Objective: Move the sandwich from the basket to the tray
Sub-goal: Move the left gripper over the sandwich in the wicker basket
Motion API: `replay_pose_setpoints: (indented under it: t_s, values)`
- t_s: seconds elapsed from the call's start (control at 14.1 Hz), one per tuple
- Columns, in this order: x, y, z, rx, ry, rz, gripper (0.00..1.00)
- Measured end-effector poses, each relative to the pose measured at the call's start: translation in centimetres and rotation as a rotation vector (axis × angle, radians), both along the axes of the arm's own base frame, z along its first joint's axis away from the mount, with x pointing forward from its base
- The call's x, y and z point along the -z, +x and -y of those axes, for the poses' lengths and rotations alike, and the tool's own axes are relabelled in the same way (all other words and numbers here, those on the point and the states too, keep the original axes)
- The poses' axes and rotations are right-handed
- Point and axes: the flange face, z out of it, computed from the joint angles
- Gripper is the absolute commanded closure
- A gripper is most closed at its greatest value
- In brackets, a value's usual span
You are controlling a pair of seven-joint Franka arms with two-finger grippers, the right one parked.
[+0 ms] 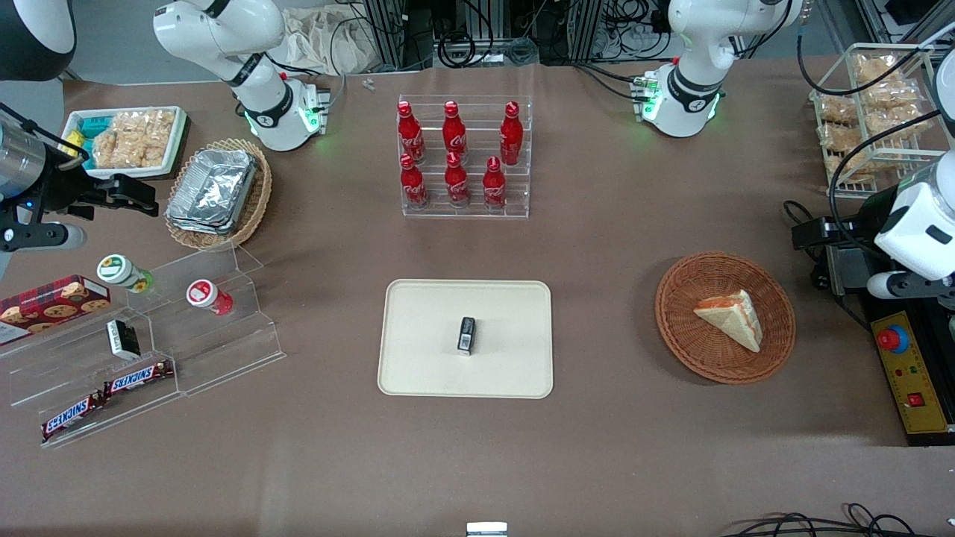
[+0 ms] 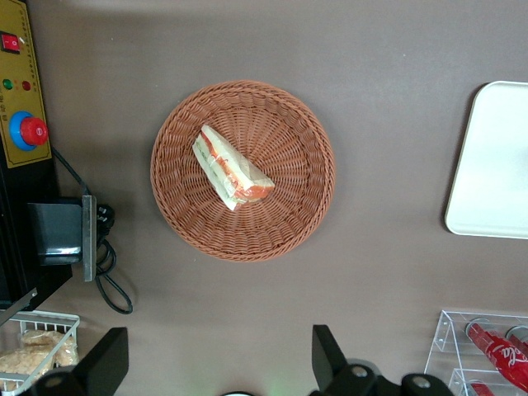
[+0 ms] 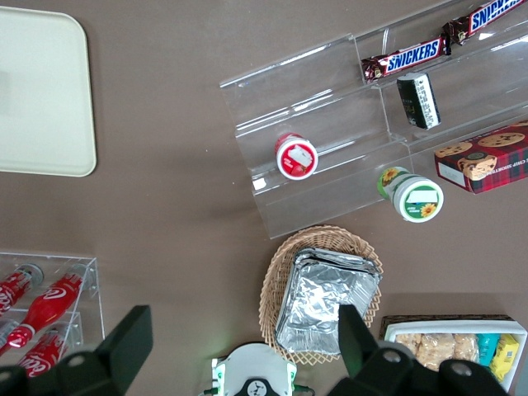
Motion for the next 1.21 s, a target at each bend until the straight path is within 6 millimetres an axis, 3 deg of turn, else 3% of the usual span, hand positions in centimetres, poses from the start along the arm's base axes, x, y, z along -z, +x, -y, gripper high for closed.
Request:
replay_pose_setpoints:
  t_s: [0.57,0.99,1.21]
  values:
    - [0.6,0.1,-0.6,-0.039,0.005,-0.021,0.00]
    - [3.2,0.6,-1.3,-0.069,0.015,-0.060,0.00]
    - [5.8,0.8,-1.8,-0.086,0.022,-0.024,0.00]
